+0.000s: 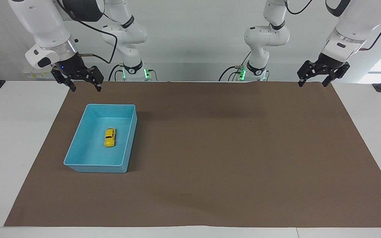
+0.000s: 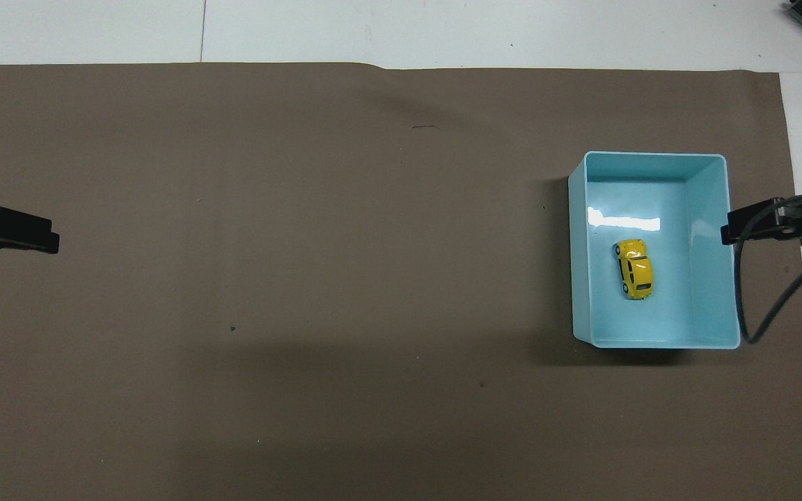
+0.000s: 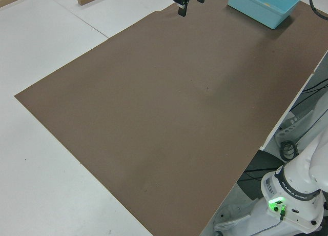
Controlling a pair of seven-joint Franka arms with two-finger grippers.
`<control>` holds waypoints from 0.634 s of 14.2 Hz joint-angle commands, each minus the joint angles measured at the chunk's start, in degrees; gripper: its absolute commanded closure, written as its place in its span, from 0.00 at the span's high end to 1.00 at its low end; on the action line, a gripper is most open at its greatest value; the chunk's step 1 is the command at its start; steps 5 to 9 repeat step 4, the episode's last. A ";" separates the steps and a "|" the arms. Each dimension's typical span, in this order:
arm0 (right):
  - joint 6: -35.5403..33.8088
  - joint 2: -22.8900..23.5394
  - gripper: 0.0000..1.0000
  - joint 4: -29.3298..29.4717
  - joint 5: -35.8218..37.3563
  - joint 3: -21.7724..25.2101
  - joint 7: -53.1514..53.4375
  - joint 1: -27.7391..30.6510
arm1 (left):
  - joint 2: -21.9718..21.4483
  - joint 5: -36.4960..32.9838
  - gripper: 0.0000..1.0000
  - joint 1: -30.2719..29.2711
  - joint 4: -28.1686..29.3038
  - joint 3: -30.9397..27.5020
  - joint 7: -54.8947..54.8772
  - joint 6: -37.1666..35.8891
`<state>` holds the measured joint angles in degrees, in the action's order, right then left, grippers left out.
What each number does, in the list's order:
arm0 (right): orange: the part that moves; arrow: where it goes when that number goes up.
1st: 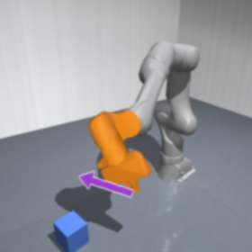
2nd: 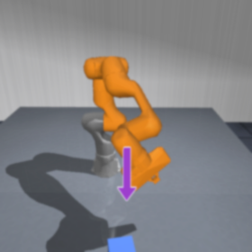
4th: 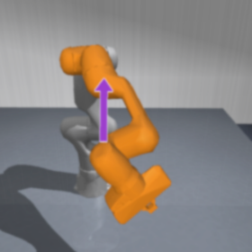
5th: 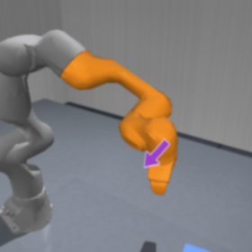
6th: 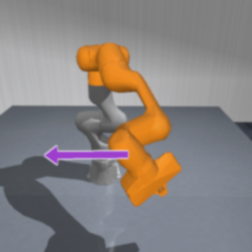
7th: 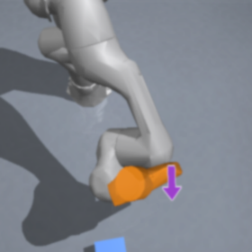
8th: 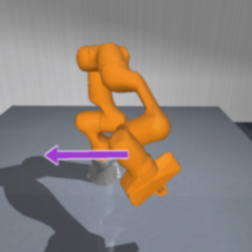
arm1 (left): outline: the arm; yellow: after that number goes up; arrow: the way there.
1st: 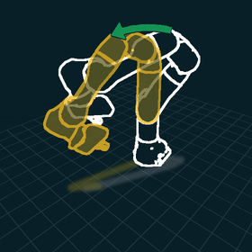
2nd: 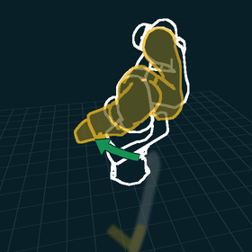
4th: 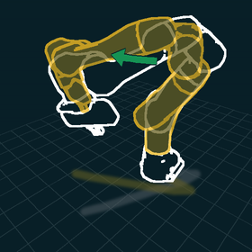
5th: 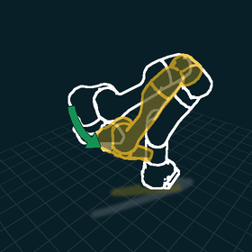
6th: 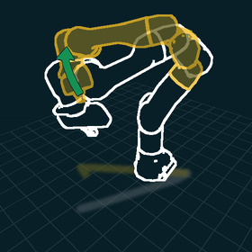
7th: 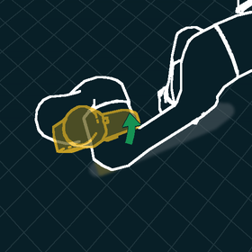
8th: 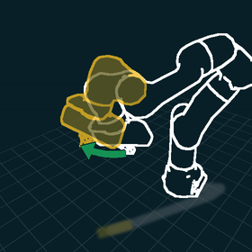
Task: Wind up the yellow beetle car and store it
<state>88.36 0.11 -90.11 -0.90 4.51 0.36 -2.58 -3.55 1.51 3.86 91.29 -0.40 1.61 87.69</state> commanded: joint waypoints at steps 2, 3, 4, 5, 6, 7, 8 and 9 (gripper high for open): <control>-0.29 -0.55 1.00 -0.24 -1.03 -0.55 -1.41 0.56 | -0.84 -0.72 1.00 -0.61 0.38 0.48 -0.20 -0.85; -0.29 -0.55 1.00 -0.24 -1.03 -0.55 -1.41 0.56 | -0.84 -0.72 1.00 -0.61 0.38 0.31 -0.20 -0.85; -0.38 -0.55 1.00 -0.24 -1.03 -0.55 -1.41 0.56 | -0.84 -0.72 1.00 -0.61 0.38 0.31 -0.20 -0.85; -0.38 -0.55 1.00 -0.24 -1.03 -0.55 -1.41 0.56 | -0.84 -0.72 1.00 -0.61 0.38 0.31 -0.20 -0.85; -0.38 -0.55 1.00 -0.24 -1.03 -0.55 -1.41 0.56 | -0.84 -0.72 1.00 -0.61 0.38 0.31 -0.20 -0.85; -0.38 -0.55 1.00 -0.24 -1.03 -0.55 -1.41 0.56 | -0.84 -0.72 1.00 -0.61 0.38 0.31 -0.20 -0.85; -0.38 -0.55 1.00 -0.24 -1.03 -0.55 -1.41 0.56 | -0.84 -0.72 1.00 -0.61 0.38 0.31 -0.20 -0.85; -0.38 -0.55 1.00 -0.24 -1.03 -0.55 -1.41 0.56 | -0.84 -0.72 1.00 -0.61 0.38 0.31 -0.20 -0.85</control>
